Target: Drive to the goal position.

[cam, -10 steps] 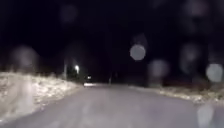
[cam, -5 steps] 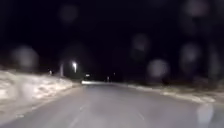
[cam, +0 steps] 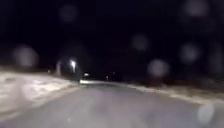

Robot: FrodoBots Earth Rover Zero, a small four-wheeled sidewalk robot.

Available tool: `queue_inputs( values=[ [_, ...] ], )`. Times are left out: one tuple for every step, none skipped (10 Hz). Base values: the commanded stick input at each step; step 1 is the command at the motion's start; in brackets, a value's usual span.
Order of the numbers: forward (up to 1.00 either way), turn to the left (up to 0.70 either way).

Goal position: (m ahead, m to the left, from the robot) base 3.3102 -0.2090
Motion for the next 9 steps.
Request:
queue_inputs(
  values=[
    [1.0, 0.08],
    [1.0, 0.09],
    [1.0, 0.11],
    [1.0, 0.12],
    [1.0, 0.14],
    [1.0, 0.15],
    [1.0, 0.16],
    [1.0, 0.17],
    [1.0, 0.18]
  ],
)
